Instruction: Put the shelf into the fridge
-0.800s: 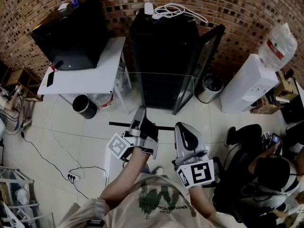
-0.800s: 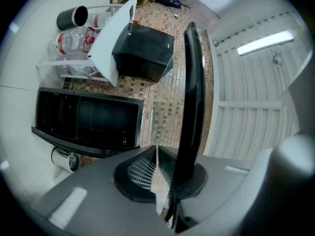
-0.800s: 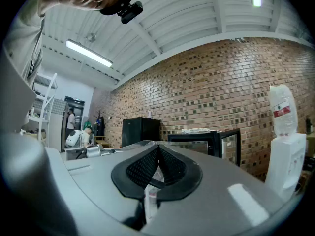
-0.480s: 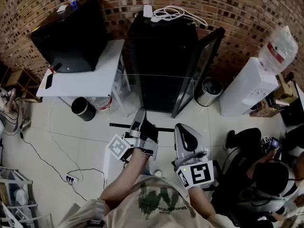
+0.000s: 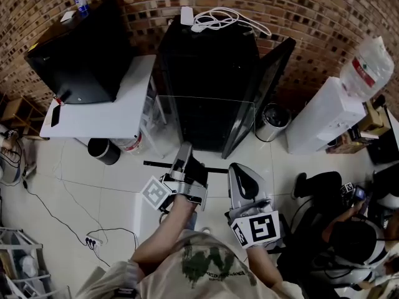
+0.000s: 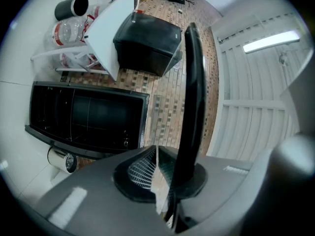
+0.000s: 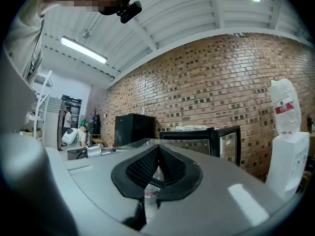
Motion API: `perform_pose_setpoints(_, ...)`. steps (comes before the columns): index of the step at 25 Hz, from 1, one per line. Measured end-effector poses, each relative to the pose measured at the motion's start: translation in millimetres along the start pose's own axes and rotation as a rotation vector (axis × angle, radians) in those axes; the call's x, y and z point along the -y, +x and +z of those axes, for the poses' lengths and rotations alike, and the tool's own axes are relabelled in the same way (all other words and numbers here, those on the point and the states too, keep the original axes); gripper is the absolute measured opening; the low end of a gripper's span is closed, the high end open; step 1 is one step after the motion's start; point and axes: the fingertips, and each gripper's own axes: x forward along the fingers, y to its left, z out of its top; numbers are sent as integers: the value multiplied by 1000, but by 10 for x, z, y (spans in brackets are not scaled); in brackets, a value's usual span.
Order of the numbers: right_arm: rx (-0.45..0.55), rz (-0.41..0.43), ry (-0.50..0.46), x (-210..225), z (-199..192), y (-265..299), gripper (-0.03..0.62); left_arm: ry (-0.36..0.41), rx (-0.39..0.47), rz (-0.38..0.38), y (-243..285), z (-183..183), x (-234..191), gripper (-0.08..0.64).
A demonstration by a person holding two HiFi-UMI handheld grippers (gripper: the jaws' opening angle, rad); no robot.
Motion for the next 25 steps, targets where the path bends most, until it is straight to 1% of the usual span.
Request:
perform_pose_setpoints(6,-18,-14,1,183,1,317,0,-20,-17,-8,326,84,-102,20)
perform_pose_setpoints(10,-29,-32,4,276,-13,502,0,-40,-25,5,489,166,-213,20)
perform_pose_setpoints(14,-47,-46,5,300,-35,700,0,-64,-34,14,613,272,-293,20)
perform_pose_setpoints(20,-66,-73,4,299,-63,1012,0,-65,-55,21,788,469,-396,20)
perform_pose_setpoints(25,-74,-99,-2,281,-55,1266,0,-80,-77,30,931,630,-469,20)
